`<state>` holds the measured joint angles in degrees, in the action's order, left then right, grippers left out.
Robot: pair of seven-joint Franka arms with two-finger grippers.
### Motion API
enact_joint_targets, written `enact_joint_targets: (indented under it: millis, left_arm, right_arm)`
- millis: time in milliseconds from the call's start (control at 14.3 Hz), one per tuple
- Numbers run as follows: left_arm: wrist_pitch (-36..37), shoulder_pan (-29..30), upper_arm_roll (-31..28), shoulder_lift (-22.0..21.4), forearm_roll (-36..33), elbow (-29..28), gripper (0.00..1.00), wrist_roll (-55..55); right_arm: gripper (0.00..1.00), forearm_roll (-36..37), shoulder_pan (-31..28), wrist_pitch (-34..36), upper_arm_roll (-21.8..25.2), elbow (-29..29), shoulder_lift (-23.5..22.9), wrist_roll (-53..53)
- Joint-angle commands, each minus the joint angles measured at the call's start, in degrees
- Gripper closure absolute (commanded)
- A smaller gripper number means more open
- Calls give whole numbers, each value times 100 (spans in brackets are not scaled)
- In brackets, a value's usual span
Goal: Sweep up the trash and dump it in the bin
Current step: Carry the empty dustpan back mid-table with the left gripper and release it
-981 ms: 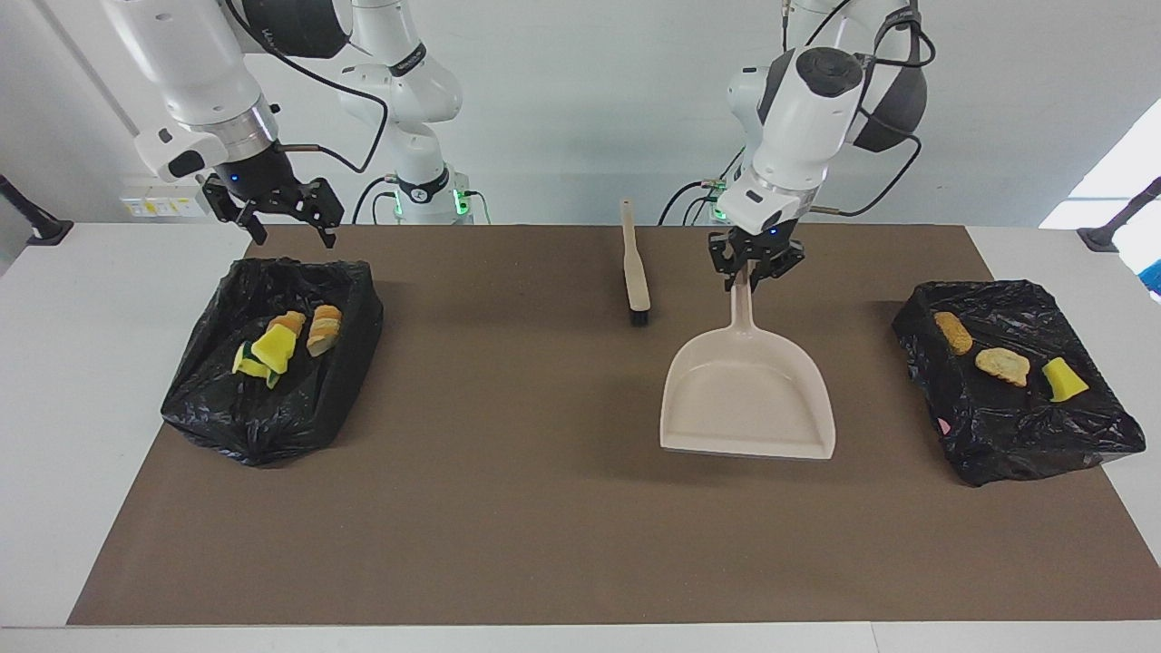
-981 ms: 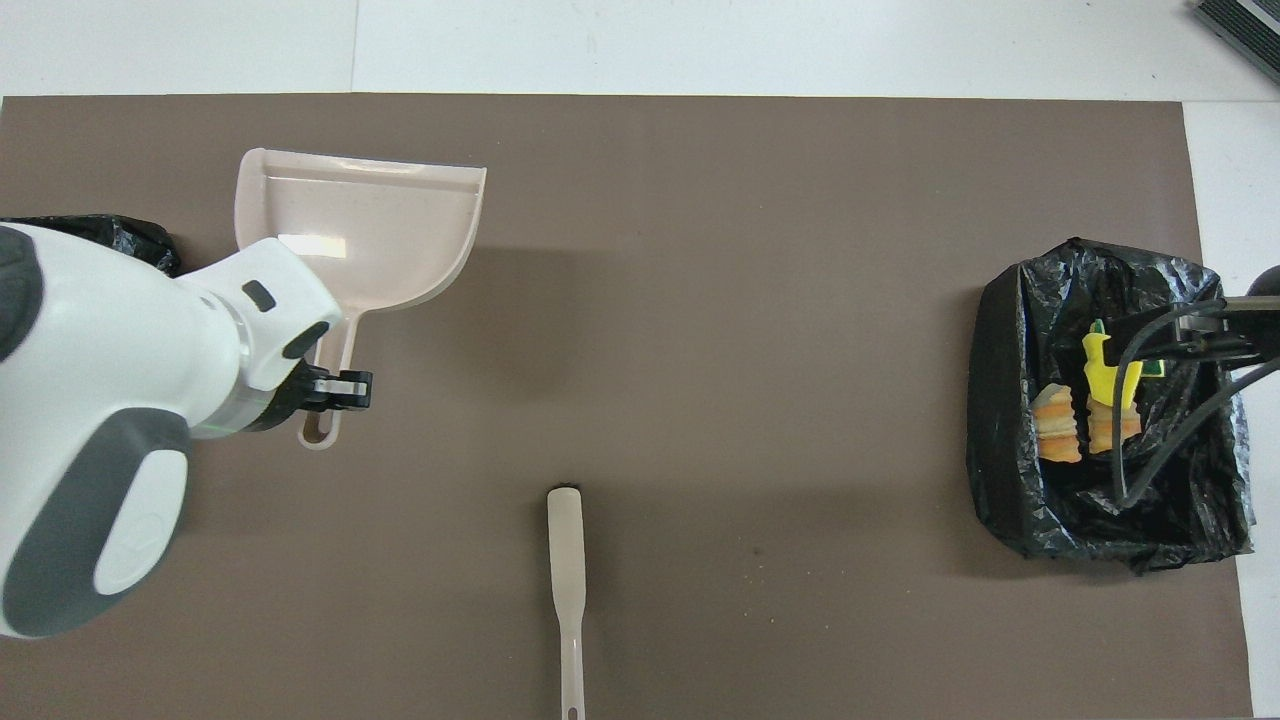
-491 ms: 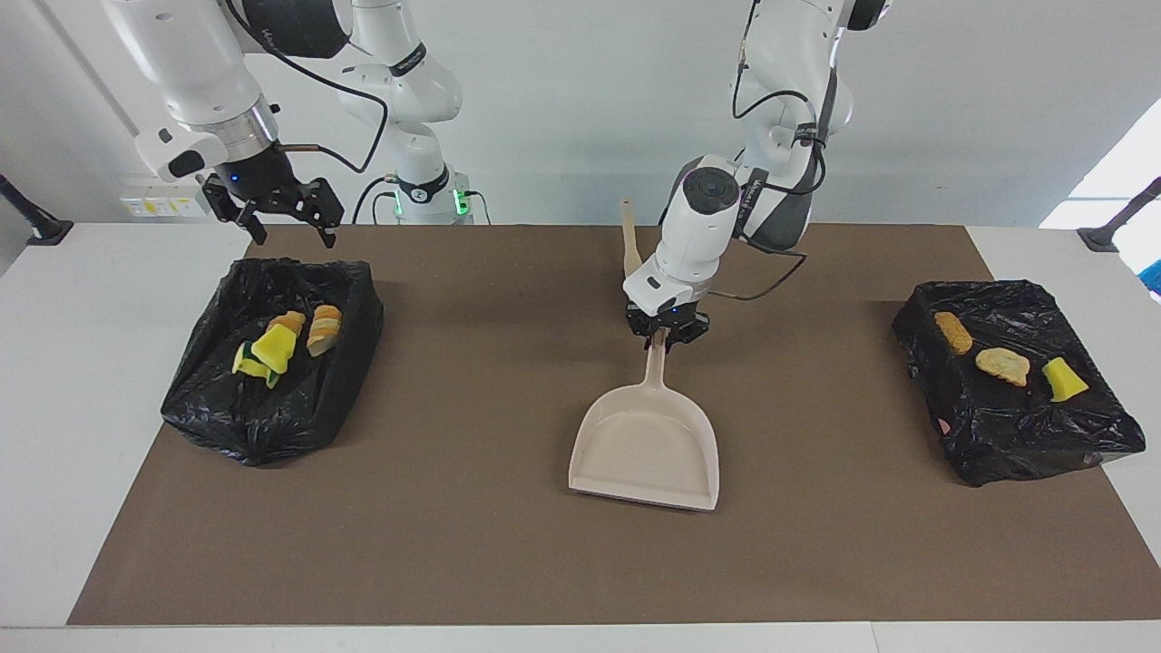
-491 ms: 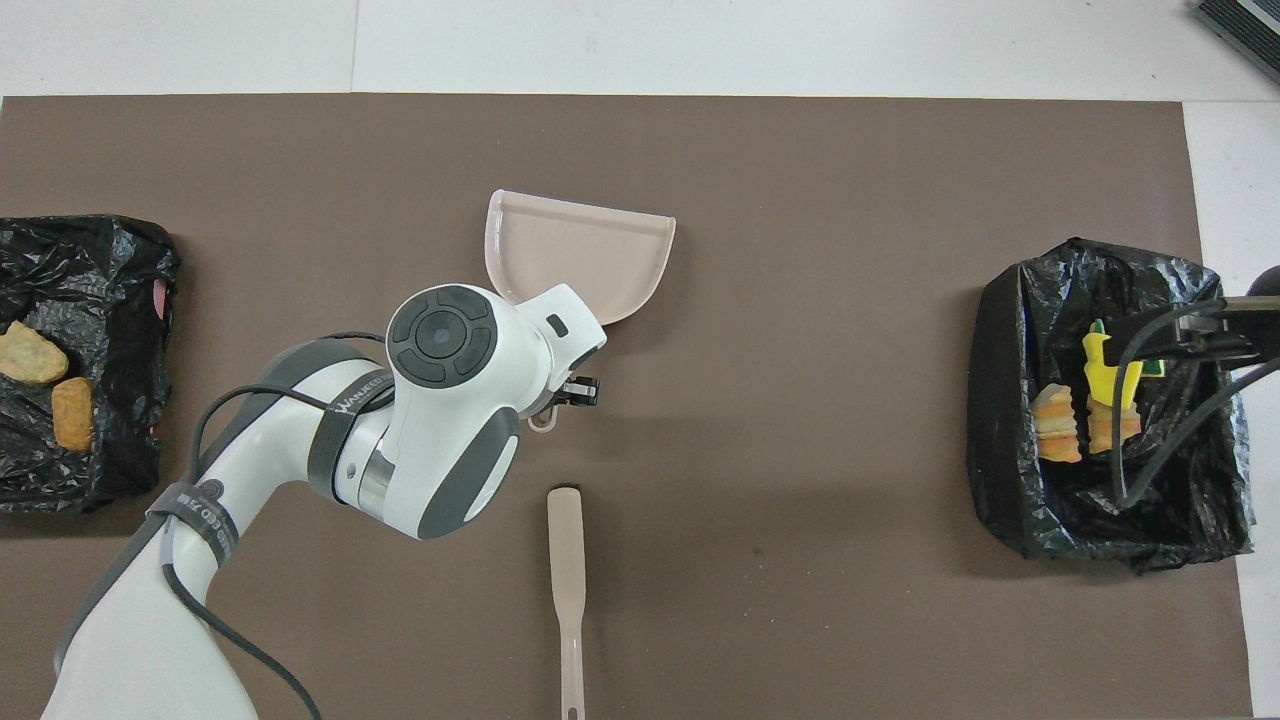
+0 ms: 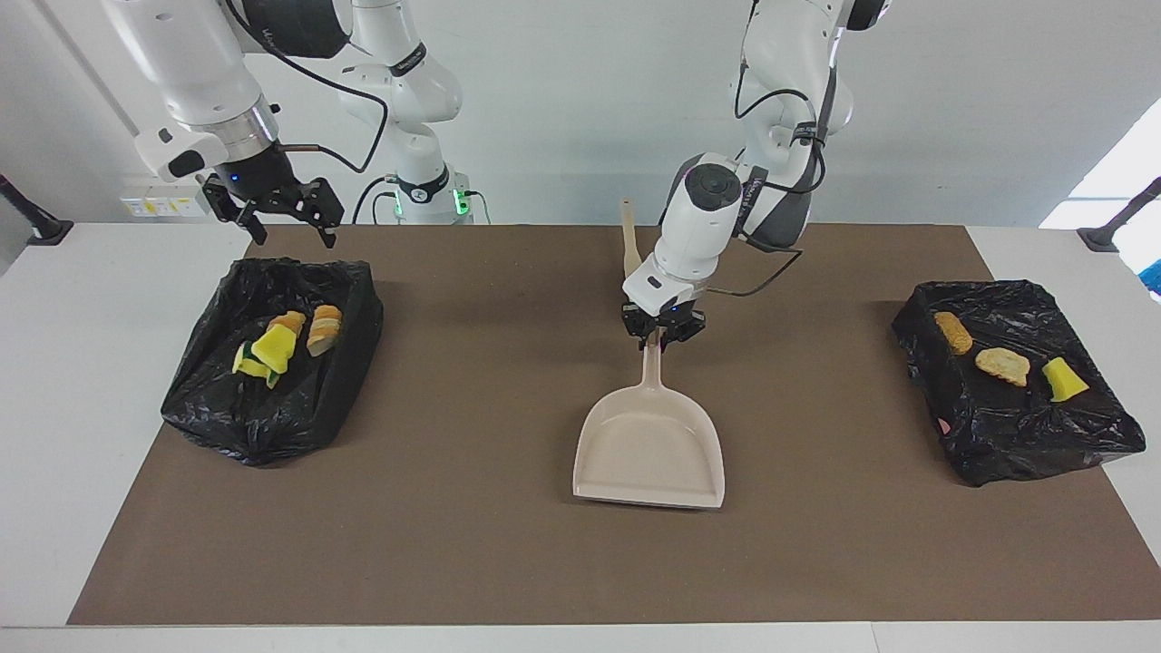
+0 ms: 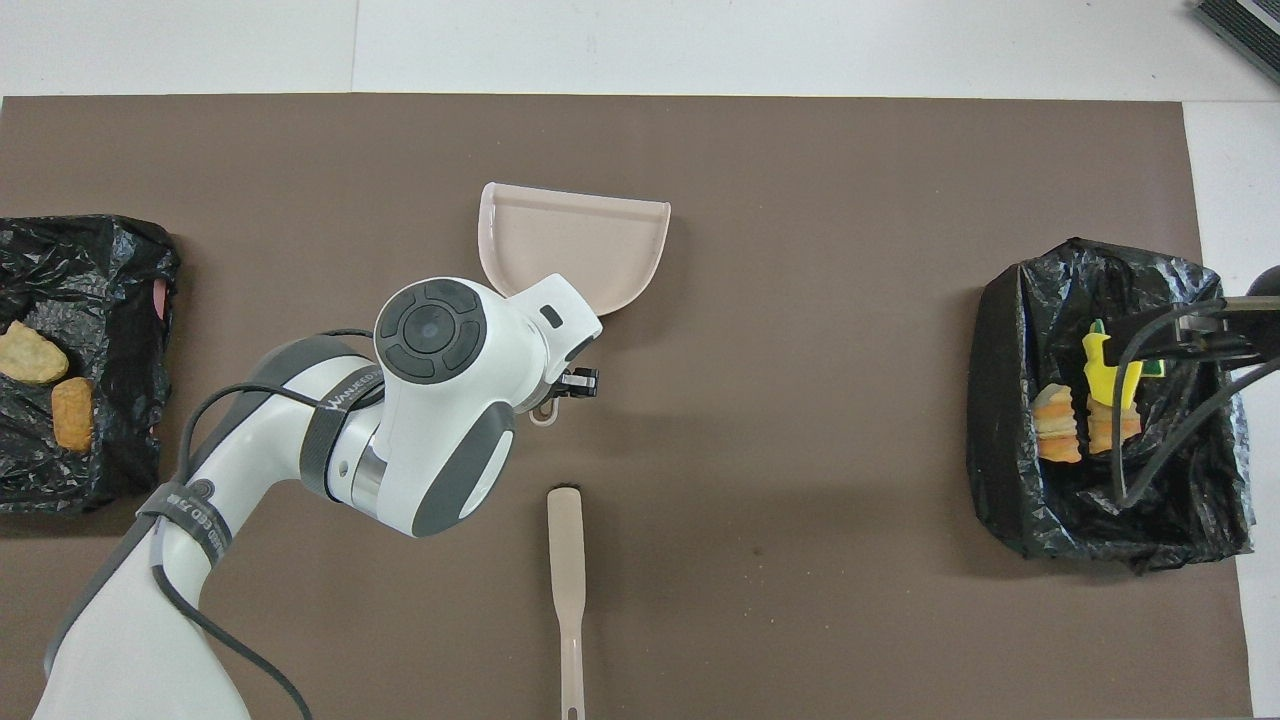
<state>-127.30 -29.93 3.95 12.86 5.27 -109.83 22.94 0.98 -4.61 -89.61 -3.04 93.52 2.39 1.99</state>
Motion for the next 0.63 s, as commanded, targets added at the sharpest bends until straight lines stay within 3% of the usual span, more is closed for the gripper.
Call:
enact_joint_targets:
  millis: [0,561]
  left_arm:
    - [-129,-180,-96,23,88,-83,100,123]
    - [-400,-233,-87,59,80,-241,100,536]
  right_arm:
    - [0,-27,-22,-48,-12,105,86,56]
    - [0,-27,-13,-48,-12,105,86,56]
